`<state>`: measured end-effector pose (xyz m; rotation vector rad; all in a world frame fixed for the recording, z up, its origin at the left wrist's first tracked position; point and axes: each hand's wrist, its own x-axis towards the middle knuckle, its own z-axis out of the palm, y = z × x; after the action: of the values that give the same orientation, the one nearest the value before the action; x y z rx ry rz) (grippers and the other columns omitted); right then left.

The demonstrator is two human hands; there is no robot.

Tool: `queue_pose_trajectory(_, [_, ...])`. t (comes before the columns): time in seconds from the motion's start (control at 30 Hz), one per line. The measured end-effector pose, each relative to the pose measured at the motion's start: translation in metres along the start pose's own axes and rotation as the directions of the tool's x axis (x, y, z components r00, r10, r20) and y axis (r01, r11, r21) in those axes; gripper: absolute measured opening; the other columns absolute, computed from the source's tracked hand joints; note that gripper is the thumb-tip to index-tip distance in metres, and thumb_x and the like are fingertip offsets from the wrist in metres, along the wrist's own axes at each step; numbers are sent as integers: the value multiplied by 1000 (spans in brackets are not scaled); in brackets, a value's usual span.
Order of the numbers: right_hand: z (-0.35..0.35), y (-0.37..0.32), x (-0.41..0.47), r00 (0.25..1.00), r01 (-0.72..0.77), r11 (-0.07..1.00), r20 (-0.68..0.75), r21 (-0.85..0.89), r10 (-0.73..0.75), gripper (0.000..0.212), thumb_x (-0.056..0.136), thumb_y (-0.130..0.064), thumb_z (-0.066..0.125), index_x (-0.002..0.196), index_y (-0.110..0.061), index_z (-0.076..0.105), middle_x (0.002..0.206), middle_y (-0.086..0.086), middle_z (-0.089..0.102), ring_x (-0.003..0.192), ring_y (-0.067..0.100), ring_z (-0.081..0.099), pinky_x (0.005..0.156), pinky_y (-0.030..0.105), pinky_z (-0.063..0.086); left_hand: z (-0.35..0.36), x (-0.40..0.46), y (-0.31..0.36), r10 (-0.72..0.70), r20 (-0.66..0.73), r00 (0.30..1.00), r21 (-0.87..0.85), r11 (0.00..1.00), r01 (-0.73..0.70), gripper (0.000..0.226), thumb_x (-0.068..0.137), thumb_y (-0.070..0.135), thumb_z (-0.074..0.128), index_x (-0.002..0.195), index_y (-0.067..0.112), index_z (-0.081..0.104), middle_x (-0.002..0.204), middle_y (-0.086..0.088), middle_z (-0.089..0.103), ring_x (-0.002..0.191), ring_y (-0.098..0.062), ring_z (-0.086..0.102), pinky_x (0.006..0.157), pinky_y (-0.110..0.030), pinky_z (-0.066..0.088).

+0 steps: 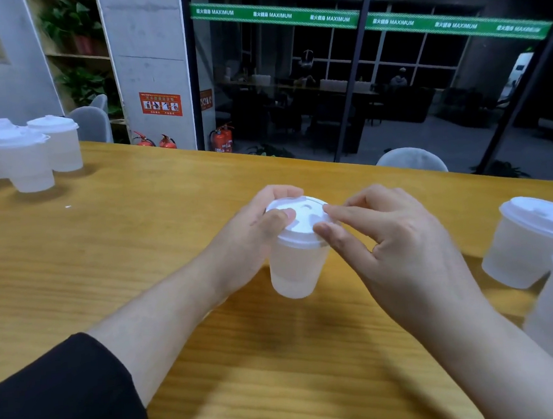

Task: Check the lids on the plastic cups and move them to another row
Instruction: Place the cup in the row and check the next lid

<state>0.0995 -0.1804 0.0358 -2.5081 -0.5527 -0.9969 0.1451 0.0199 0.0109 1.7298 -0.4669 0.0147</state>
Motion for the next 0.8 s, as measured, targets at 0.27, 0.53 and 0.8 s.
queue_pose_trajectory(0.27, [11, 2, -3, 998, -10, 999, -67, 39, 12, 28, 102, -36, 52, 107, -20, 75, 102, -7, 63, 93, 21, 59, 68, 45, 53, 0, 2, -2, 7, 16, 1000, 2, 1000, -7, 38, 91, 47, 47, 128, 41, 57, 120, 5, 71, 108, -15, 67, 91, -36, 54])
queue_pose_trajectory(0.53, [5, -1, -5, 999, -35, 999, -20, -12, 34, 41, 103, -48, 44, 115, -25, 75, 106, -10, 60, 98, 15, 53, 71, 42, 51, 0, 1, 0, 8, 29, 1000, 17, 1000, -8, 40, 91, 48, 46, 129, 40, 56, 118, 8, 69, 107, -13, 66, 87, -31, 52])
queue_pose_trajectory(0.8, [5, -7, -13, 996, -83, 995, 15, -48, 84, 54, 100, -64, 35, 122, -30, 71, 108, -15, 62, 100, 15, 52, 72, 43, 51, 0, 2, 0, 6, 24, 1000, 22, 1000, -6, 40, 92, 48, 45, 130, 40, 56, 120, 4, 69, 108, -17, 66, 86, -30, 51])
